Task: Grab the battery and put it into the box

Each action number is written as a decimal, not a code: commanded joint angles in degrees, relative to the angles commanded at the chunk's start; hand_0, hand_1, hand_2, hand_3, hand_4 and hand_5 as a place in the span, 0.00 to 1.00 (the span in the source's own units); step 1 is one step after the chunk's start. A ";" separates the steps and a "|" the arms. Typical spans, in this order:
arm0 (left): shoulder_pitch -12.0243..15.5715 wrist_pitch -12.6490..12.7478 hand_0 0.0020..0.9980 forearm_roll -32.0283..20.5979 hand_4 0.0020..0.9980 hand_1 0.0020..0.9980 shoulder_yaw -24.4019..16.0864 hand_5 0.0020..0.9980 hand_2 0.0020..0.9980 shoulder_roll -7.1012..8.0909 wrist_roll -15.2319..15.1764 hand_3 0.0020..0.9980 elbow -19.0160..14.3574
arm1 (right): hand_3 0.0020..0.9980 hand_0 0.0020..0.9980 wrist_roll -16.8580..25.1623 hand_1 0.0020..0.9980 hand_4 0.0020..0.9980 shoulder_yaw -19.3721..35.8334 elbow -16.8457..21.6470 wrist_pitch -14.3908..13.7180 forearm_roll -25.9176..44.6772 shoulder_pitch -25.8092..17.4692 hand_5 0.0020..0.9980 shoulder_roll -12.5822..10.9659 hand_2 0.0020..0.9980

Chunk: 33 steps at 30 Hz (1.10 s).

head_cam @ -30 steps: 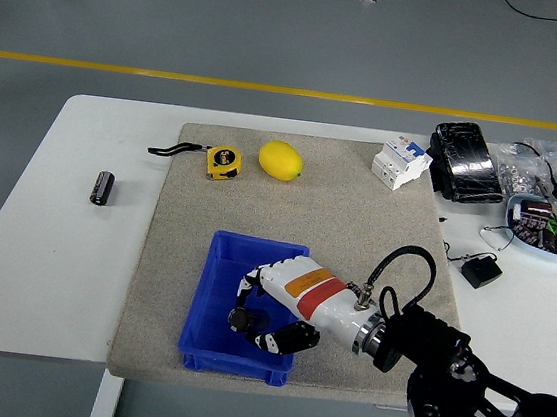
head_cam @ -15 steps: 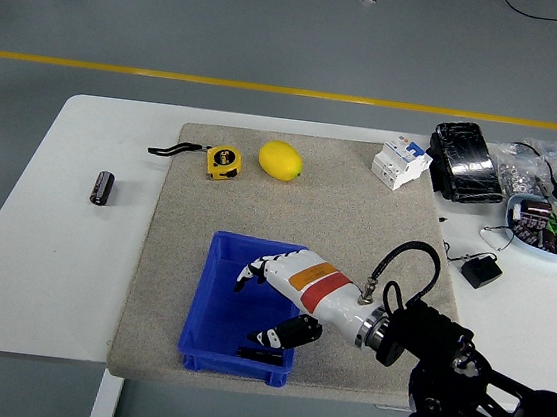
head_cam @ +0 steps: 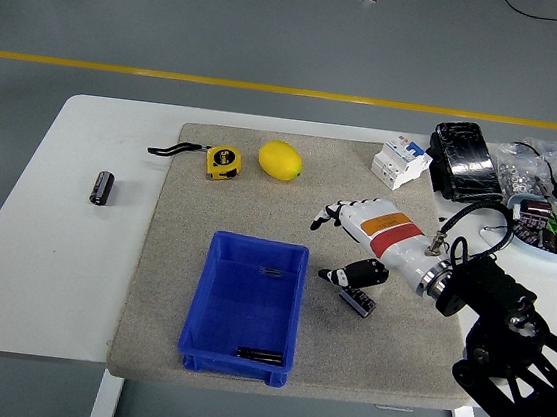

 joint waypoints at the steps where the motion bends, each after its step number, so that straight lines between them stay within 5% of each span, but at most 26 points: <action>1: -0.01 0.00 0.71 0.02 0.71 0.72 -0.01 0.69 0.75 -0.02 0.02 0.69 0.00 | 0.66 0.55 0.19 0.62 0.94 0.00 -0.46 0.18 -0.66 0.03 0.26 -0.52 0.70; 13: 0.09 -0.12 0.71 0.87 0.71 0.72 -0.60 0.69 0.75 -0.17 0.46 0.69 0.07 | 0.66 0.56 3.14 0.63 0.94 -4.77 1.20 4.40 -4.25 1.43 0.26 -7.36 0.71; 33: 0.38 -0.21 0.71 2.29 0.71 0.72 -1.61 0.70 0.75 -0.31 1.18 0.69 0.05 | 0.76 0.61 5.75 0.67 0.96 -11.98 -4.16 3.12 -5.41 5.52 0.27 -6.59 0.76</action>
